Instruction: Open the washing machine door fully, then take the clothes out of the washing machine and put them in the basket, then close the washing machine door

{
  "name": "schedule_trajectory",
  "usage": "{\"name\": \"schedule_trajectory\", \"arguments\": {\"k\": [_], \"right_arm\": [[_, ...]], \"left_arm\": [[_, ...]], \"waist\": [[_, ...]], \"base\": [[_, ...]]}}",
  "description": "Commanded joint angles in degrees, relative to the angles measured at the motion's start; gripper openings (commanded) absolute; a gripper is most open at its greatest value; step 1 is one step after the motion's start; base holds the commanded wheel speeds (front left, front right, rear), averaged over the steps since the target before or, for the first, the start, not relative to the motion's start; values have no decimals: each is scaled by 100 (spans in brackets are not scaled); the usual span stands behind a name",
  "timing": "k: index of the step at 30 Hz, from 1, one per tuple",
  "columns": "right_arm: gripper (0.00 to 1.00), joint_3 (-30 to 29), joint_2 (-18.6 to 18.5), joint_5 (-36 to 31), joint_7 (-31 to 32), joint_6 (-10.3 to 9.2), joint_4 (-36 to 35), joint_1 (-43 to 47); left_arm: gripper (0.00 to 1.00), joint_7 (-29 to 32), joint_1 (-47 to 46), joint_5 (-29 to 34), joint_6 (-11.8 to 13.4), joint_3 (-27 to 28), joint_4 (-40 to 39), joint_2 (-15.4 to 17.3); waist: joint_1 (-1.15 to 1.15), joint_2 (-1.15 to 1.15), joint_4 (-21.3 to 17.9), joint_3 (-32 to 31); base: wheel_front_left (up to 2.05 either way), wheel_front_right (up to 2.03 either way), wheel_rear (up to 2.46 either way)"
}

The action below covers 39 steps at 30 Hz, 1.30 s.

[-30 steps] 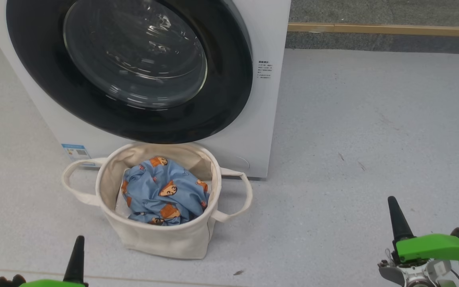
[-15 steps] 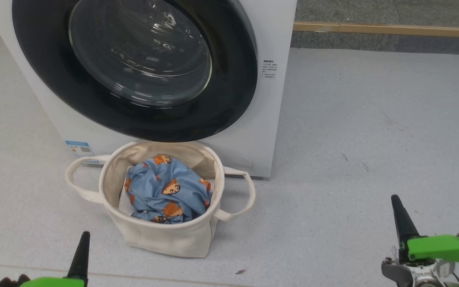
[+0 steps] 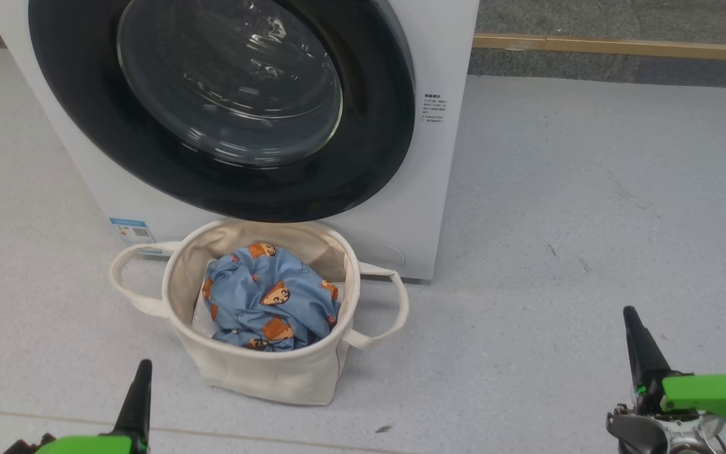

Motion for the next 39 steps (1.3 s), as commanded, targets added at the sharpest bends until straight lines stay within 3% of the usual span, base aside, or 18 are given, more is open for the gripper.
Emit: {"name": "schedule_trajectory", "arguments": {"k": [1, 12, 39], "right_arm": [[0, 74, -32, 186, 67, 0, -259, -47], [0, 6, -32, 857, 249, 0, -388, 25], [0, 6, -32, 857, 249, 0, -388, 25]], "left_arm": [[0, 70, -306, -133, -36, 231, -238, -13], [0, 247, -314, -624, -40, 330, -344, -193], [0, 246, -314, -625, -40, 329, -345, -193]], "waist": [[0, 0, 10, 3], [0, 0, 71, 19], [0, 0, 71, 19]], "base": [[0, 0, 0], [0, 0, 0], [0, 0, 0]]}}
